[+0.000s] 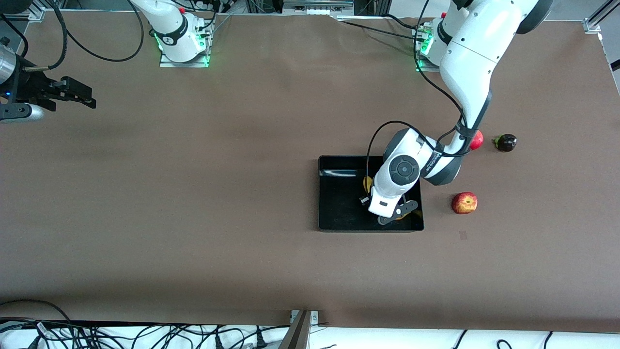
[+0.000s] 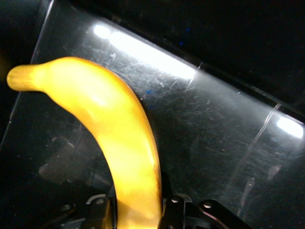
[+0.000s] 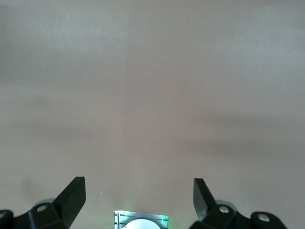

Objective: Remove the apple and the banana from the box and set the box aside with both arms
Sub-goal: 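Lift the banana out with the left gripper while the right gripper reaches the tray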

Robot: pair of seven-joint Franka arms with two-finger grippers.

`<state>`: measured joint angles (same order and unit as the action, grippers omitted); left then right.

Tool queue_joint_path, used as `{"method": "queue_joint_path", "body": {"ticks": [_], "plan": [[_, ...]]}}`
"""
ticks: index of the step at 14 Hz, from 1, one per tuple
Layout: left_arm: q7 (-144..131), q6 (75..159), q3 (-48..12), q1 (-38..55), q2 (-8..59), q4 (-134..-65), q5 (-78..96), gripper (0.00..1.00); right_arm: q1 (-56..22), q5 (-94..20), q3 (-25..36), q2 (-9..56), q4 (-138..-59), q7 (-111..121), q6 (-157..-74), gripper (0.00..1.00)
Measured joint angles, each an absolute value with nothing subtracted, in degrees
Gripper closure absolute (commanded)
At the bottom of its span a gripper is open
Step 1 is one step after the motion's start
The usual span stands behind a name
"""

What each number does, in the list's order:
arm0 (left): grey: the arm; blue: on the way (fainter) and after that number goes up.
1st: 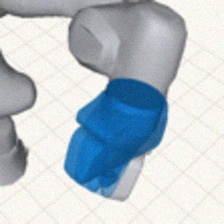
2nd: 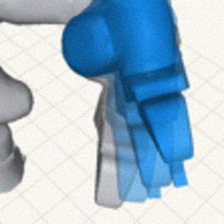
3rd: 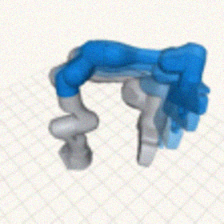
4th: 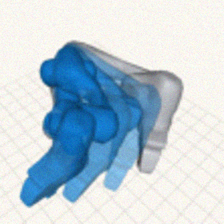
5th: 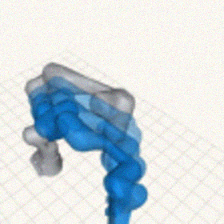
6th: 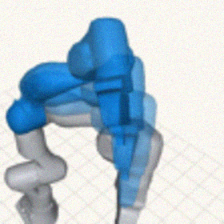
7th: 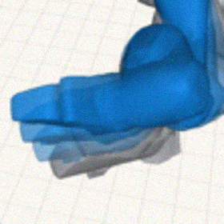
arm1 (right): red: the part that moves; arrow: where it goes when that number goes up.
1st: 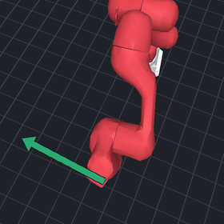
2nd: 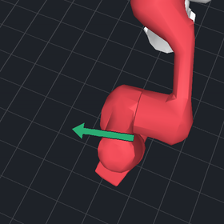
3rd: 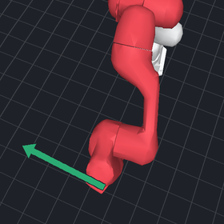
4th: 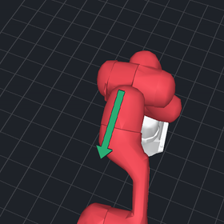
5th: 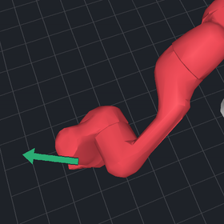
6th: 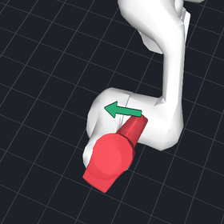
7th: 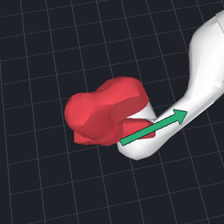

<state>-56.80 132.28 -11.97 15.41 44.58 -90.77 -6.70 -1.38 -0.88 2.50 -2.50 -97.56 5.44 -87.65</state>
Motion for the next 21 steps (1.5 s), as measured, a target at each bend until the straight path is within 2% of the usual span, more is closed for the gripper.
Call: {"method": "queue_joint_path", "body": {"ticks": [5, 9, 14, 18, 21], "plan": [[-55.6, 120.1, -12.0, 15.3, 41.3, -84.3, -6.7, 1.0, -1.4, -0.9, 2.4, -2.5, -97.6, 5.6, -85.2, 0.0], [-47.9, 110.4, -11.6, 13.4, 37.4, -81.6, -4.4, 1.0, -3.5, -0.9, 2.2, -2.5, -97.3, 5.6, -85.2, 0.0], [-26.5, 98.0, -11.3, 3.5, 35.0, -80.4, -4.3, 1.0, -4.6, -0.9, 2.1, -1.5, -97.0, 5.8, -85.2, 0.0], [-7.5, 95.9, -11.1, -6.8, 35.1, -81.0, -7.9, 1.0, -9.9, -1.0, 1.9, 3.6, -96.0, 5.3, -86.5, 0.0], [2.0, 99.3, -12.0, -13.5, 35.5, -83.2, -11.2, 1.0, -15.1, -5.3, 1.8, 12.3, -90.6, 1.3, -93.3, 0.0]]}}
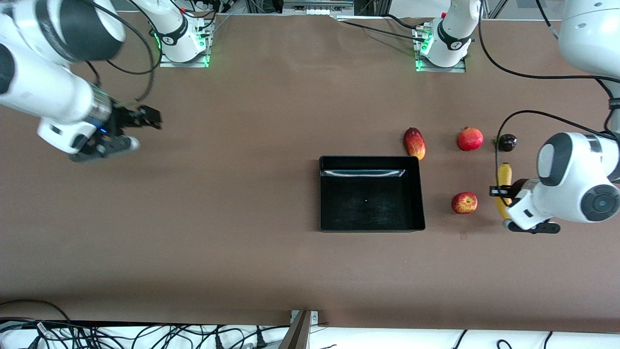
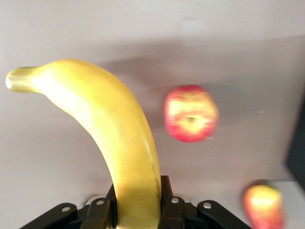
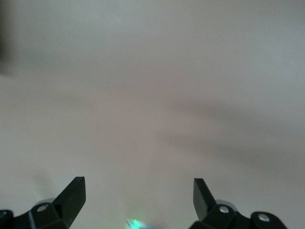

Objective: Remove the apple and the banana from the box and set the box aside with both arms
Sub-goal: 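Lift the banana out with the left gripper while the right gripper reaches the tray, then place the banana beside the apple while the right gripper grips the tray rim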

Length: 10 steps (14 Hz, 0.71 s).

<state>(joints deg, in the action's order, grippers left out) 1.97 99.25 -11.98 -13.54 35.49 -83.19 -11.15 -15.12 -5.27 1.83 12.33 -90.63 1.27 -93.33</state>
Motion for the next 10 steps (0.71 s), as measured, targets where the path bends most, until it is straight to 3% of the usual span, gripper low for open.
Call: {"method": "queue_joint_path", "body": {"ticks": [3, 6, 10], "plan": [[4.8, 108.6, -12.8, -17.2, 37.0, -89.2, -13.1, 1.0, -22.0, -8.1, 1.7, 23.6, -82.2, -9.4, -99.8, 0.0], [4.7, 117.6, -13.5, -17.9, 38.2, -95.8, -14.9, 1.0, -29.4, -8.2, 1.6, 31.8, -78.1, -19.4, -113.2, 0.0], [4.7, 120.4, -13.8, -17.9, 38.4, -97.8, -15.3, 1.0, -37.9, -8.2, 1.6, 38.2, -77.1, -29.5, -125.9, 0.0]]}}
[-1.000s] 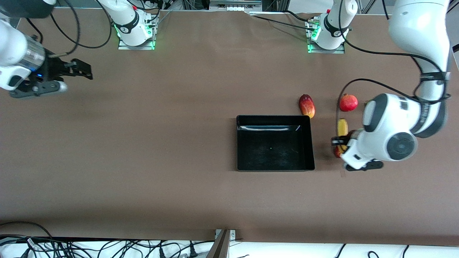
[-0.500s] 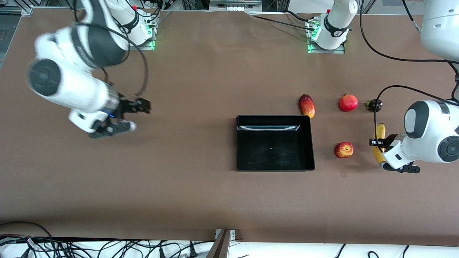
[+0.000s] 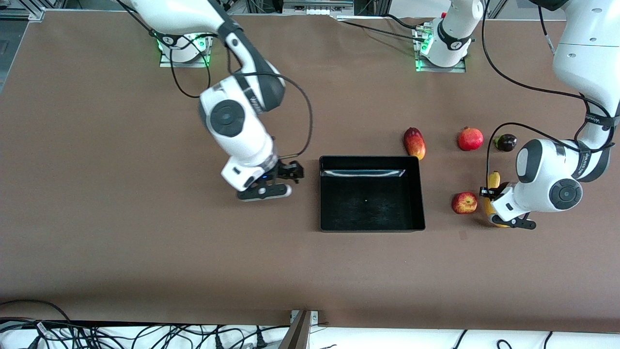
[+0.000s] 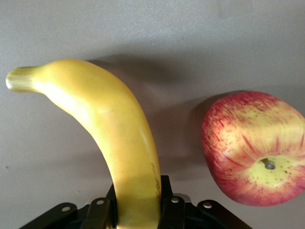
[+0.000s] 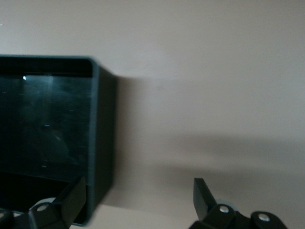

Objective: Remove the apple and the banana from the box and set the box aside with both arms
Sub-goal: 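Place the banana beside the apple while the right gripper grips the tray rim, then slide the tray toward the right arm while the left gripper withdraws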

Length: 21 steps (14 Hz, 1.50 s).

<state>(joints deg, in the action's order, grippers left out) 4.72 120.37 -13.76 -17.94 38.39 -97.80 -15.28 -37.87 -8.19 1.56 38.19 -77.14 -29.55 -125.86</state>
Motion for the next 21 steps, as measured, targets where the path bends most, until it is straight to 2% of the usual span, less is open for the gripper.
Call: {"method": "queue_joint_path", "body": {"ticks": [2, 3, 5, 6, 7, 9, 10, 13, 17, 21], "plan": [[4.7, 120.5, -13.7, -18.4, 38.6, -97.8, -17.4, 1.0, -41.0, -8.2, 1.7, 40.4, -77.0, -33.3, -130.0, 0.01], [4.7, 120.5, -13.7, -18.8, 38.8, -97.9, -18.5, 0.94, -41.8, -8.2, 1.8, 41.6, -77.0, -33.9, -132.4, 0.05], [4.8, 121.4, -13.7, -19.8, 39.6, -98.0, -20.2, 0.35, -42.2, -8.2, 1.8, 44.3, -77.0, -34.3, -137.2, 0.23], [4.8, 121.9, -13.7, -20.1, 39.9, -98.0, -20.4, 0.0, -42.3, -8.2, 1.8, 45.8, -76.9, -35.4, -139.3, 0.42], [4.8, 122.3, -13.7, -20.2, 40.2, -98.0, -20.5, 0.0, -42.5, -8.2, 1.8, 47.2, -76.9, -36.5, -140.9, 0.62], [4.8, 122.5, -13.8, -20.2, 40.3, -97.9, -20.5, 0.0, -43.4, -8.2, 1.8, 49.2, -76.7, -37.8, -142.8, 0.91], [4.8, 122.6, -13.9, -20.2, 40.2, -97.8, -20.5, 0.0, -43.7, -8.2, 1.9, 49.6, -76.7, -38.1, -143.0, 1.0], [5.0, 121.0, -14.1, -20.2, 37.9, -96.8, -20.5, 0.0, -43.9, -8.2, 2.0, 50.0, -76.5, -38.3, -143.0, 1.0], [5.3, 111.6, -15.0, -19.1, 29.3, -95.9, -14.3, 0.0, -43.9, -8.0, 3.4, 49.8, -76.4, -38.2, -142.1, 1.0], [4.3, 104.5, -14.2, -15.1, 20.0, -94.7, -4.7, 0.0, -43.3, -7.9, 8.6, 44.0, -76.2, -37.1, -130.7, 1.0]]}}
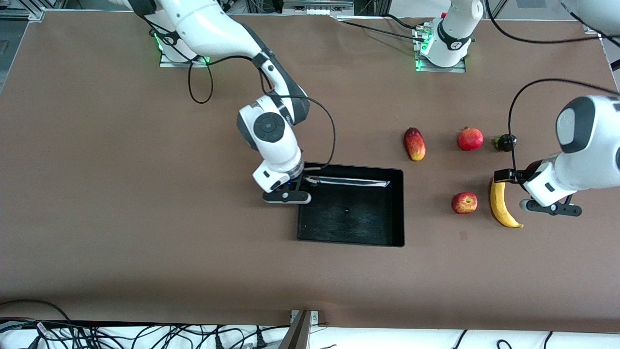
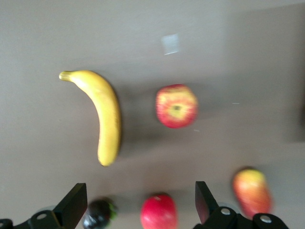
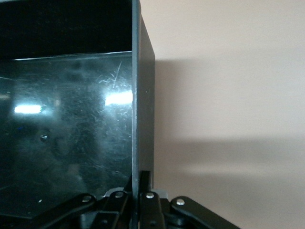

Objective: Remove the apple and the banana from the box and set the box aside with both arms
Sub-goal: 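Slide the tray toward the right arm while the left gripper withdraws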

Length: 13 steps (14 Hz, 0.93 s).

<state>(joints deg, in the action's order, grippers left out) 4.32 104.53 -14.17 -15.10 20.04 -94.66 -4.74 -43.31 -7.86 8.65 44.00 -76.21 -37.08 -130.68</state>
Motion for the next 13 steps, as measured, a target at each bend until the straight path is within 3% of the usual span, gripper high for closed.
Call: {"method": "queue_joint_path", "body": {"ticks": [3, 8, 13], "plan": [[0.3, 102.1, -12.3, -11.1, 13.0, -93.9, -2.4, 0.0, -42.9, -7.9, 13.5, 36.3, -79.8, -33.9, -123.9, 1.0], [-2.3, 101.1, -9.4, -6.3, 5.9, -93.9, -2.3, 0.0, -42.0, -8.3, 23.7, 22.6, -97.0, -20.7, -123.1, 1.0], [-2.8, 101.3, -7.4, -3.9, 3.1, -93.9, -2.3, 0.0, -41.5, -18.0, 37.2, 17.0, -109.3, 4.2, -123.4, 1.0]]}}
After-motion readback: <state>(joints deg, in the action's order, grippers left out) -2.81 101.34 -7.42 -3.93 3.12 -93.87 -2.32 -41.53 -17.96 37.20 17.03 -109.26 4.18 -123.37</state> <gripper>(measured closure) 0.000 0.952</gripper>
